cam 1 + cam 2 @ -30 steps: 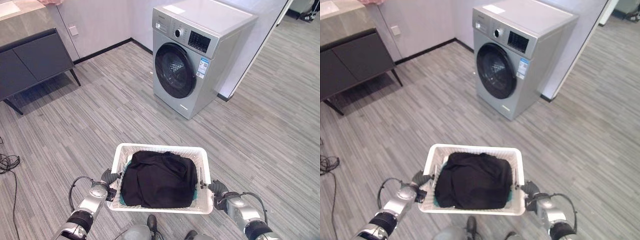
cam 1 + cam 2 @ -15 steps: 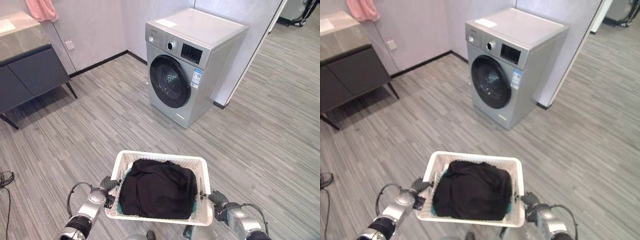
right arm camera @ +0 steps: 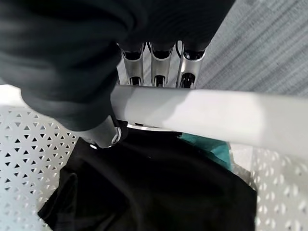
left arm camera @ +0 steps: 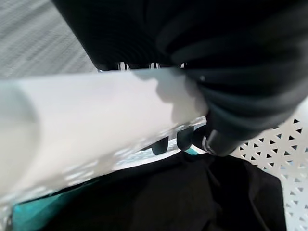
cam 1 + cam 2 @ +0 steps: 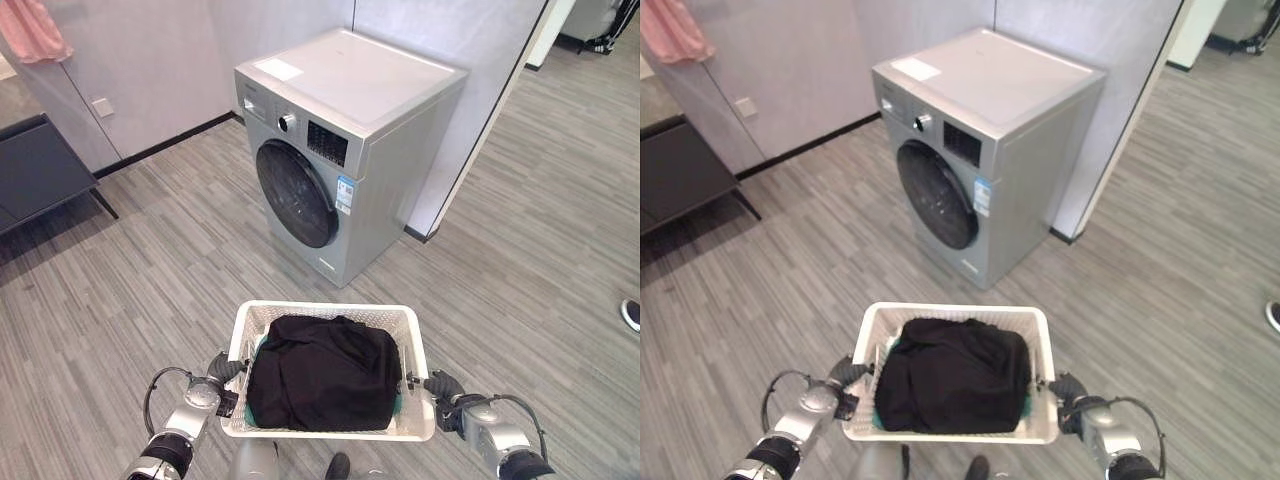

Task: Grab the laundry basket,head to the washer,open it,put in the laundry and shut it.

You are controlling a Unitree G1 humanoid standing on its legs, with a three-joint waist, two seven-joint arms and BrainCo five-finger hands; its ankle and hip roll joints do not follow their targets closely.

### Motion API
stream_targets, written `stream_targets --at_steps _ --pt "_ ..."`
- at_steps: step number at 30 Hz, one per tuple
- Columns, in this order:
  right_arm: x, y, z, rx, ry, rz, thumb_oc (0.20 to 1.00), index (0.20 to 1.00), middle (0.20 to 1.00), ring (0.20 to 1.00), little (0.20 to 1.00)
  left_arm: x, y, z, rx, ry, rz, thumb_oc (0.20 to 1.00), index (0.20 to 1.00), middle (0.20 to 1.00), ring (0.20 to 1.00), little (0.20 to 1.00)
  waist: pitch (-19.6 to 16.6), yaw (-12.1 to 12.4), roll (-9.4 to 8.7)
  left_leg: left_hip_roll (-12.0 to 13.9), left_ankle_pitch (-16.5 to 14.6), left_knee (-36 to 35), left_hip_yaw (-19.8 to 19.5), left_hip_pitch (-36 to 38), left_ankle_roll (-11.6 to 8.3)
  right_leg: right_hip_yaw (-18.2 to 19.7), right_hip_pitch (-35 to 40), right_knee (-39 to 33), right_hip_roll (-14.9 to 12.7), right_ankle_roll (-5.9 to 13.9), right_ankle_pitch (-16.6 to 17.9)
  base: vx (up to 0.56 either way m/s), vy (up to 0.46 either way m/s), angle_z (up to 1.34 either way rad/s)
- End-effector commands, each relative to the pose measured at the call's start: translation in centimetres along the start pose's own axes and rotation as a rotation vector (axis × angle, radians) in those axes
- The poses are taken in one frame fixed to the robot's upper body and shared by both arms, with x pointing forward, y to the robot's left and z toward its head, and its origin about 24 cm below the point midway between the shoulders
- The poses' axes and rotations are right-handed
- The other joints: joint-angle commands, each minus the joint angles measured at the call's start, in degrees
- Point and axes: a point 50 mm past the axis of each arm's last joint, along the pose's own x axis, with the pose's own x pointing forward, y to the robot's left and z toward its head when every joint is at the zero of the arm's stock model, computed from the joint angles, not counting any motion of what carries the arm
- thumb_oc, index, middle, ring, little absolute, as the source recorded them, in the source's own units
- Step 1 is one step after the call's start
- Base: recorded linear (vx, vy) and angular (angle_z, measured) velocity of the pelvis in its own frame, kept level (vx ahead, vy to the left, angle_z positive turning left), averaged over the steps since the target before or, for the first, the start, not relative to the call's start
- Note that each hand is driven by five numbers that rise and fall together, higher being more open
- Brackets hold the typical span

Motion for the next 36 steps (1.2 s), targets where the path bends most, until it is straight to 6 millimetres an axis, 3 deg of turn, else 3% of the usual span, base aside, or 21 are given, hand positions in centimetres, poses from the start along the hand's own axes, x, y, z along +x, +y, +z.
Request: stream_targets --at_steps 1,3,5,8,14,21,23,24,26,28,29,30,32,33,36 --pt "-0.8 -1.6 2.5 0.086 -0.152 0.007 0.200 0.200 0.200 0.200 0.200 0.3 2.7 3.6 -0.180 -0.172 0.033 0.200 0.200 0.200 0.200 0.200 1.2 2.8 2.38 -0.8 2.2 -17.9 -2.3 10.4 -0.27 1.7 -1.6 0.5 -3.6 13.95 -0.1 0.14 0.021 -0.21" --pt "-0.7 -1.3 2.7 0.055 -0.162 0.018 0.200 0.200 0.200 0.200 0.200 0.2 2.9 3.4 -0.174 -0.169 0.036 0.200 0.200 0.200 0.200 0.200 2.1 3.9 2.28 0.9 7.2 -22.8 -4.7 8.3 -1.22 2.7 -0.2 1.3 -3.1 13.99 -1.1 0.21 0.001 -0.37" --pt "-0.5 -0.7 2.9 0.037 -0.163 0.039 0.200 0.200 0.200 0.200 0.200 0.0 3.5 3.1 -0.186 -0.163 0.055 0.200 0.200 0.200 0.200 0.200 2.5 4.6 1.88 0.2 5.9 -21.4 -4.4 9.5 -0.80 3.7 0.8 2.7 -2.2 13.81 -2.5 0.14 -0.003 -0.21" --pt "-0.4 -0.6 2.7 0.049 -0.156 0.038 0.200 0.200 0.200 0.200 0.200 0.0 3.4 2.9 -0.181 -0.158 0.048 0.200 0.200 0.200 0.200 0.200 2.4 4.7 2.03 -0.2 7.3 -21.6 -5.0 9.6 -1.07 3.9 0.9 2.7 -1.5 13.62 -3.1 0.05 0.031 -0.46" --pt "-0.3 0.1 1.3 0.066 -0.111 0.054 0.200 0.200 0.200 0.200 0.200 -0.1 4.1 2.5 -0.187 -0.152 0.067 0.200 0.200 0.200 0.200 0.200 0.8 6.1 0.70 -2.6 2.0 -21.0 -3.6 11.9 1.55 5.2 2.5 3.3 -3.4 14.20 -4.3 0.14 0.140 0.02" --pt "-0.1 1.2 1.0 0.076 -0.096 0.097 0.200 0.200 0.200 0.200 0.200 -0.4 4.6 1.9 -0.191 -0.145 0.083 0.200 0.200 0.200 0.200 0.200 -1.0 7.7 0.24 -6.0 -2.4 -22.2 -2.2 14.7 4.63 6.0 1.8 7.0 -6.7 16.94 -4.3 0.12 0.211 -0.09" --pt "0.0 1.5 1.2 0.067 -0.097 0.111 0.200 0.200 0.200 0.200 0.200 -0.4 4.8 1.8 -0.187 -0.142 0.089 0.200 0.200 0.200 0.200 0.200 -1.2 8.0 0.39 -6.7 -3.3 -22.4 -1.9 15.4 5.52 6.1 0.5 10.5 -7.7 17.77 -4.4 0.07 0.172 -0.04" --pt "0.2 1.9 1.4 0.058 -0.098 0.122 0.200 0.200 0.200 0.200 0.200 -0.5 4.9 1.7 -0.185 -0.138 0.091 0.200 0.200 0.200 0.200 0.200 -1.0 8.1 0.98 -7.3 -4.1 -22.8 -1.9 16.4 6.56 6.3 -1.5 15.7 -8.8 19.04 -3.4 0.07 0.173 0.03" --pt "0.3 2.0 1.8 0.057 -0.105 0.134 0.200 0.200 0.200 0.200 0.200 -0.5 4.7 1.5 -0.200 -0.135 0.088 0.200 0.200 0.200 0.200 0.200 -0.6 7.5 1.97 -8.2 -4.5 -23.3 -2.7 18.1 7.91 7.6 -5.3 24.5 -9.8 21.29 0.6 0.09 0.225 -0.01" --pt "0.3 2.1 2.0 0.057 -0.114 0.138 0.200 0.200 0.200 0.200 0.200 -0.5 4.6 1.5 -0.209 -0.137 0.087 0.200 0.200 0.200 0.200 0.200 -0.2 7.1 2.57 -8.1 -4.6 -23.0 -3.2 18.4 8.26 8.2 -7.3 27.6 -9.3 21.62 1.2 0.04 0.113 0.08" --pt "0.3 2.1 2.0 0.056 -0.117 0.138 0.200 0.200 0.200 0.200 0.200 -0.5 4.5 1.4 -0.218 -0.133 0.088 0.200 0.200 0.200 0.200 0.200 0.0 6.8 2.77 -8.3 -4.7 -22.7 -3.3 18.9 8.28 8.0 -8.2 27.8 -9.4 21.65 1.4 0.07 0.052 0.16" --pt "0.2 2.0 2.2 0.050 -0.123 0.140 0.200 0.200 0.200 0.200 0.200 -0.5 4.5 1.4 -0.227 -0.130 0.089 0.200 0.200 0.200 0.200 0.200 0.6 6.4 2.94 -8.8 -4.9 -22.8 -3.8 19.8 7.89 8.0 -9.4 23.0 -9.4 20.14 0.3 0.08 -0.019 0.14" --pt "0.2 1.9 2.3 0.037 -0.126 0.137 0.200 0.200 0.200 0.200 0.200 -0.4 4.5 1.5 -0.228 -0.132 0.090 0.200 0.200 0.200 0.200 0.200 0.6 6.4 3.01 -8.3 -6.3 -23.0 -4.1 20.5 6.99 7.5 -9.9 15.6 -12.0 19.05 0.7 0.11 -0.126 0.14" --pt "0.2 1.6 2.8 0.013 -0.142 0.125 0.200 0.200 0.200 0.200 0.200 -0.4 4.7 1.9 -0.228 -0.144 0.106 0.200 0.200 0.200 0.200 0.200 1.1 5.4 2.84 -8.1 -5.8 -19.0 -5.8 19.8 6.39 12.7 -10.3 15.9 -11.3 19.20 1.0 0.10 -0.125 0.28" --pt "0.1 1.7 2.7 0.007 -0.139 0.128 0.200 0.200 0.200 0.200 0.200 -0.3 4.6 1.6 -0.223 -0.132 0.101 0.200 0.200 0.200 0.200 0.200 1.0 5.5 2.36 -7.9 -6.0 -18.0 -5.4 19.4 6.18 12.5 -9.2 14.7 -10.6 18.70 0.5 0.05 -0.121 0.60"
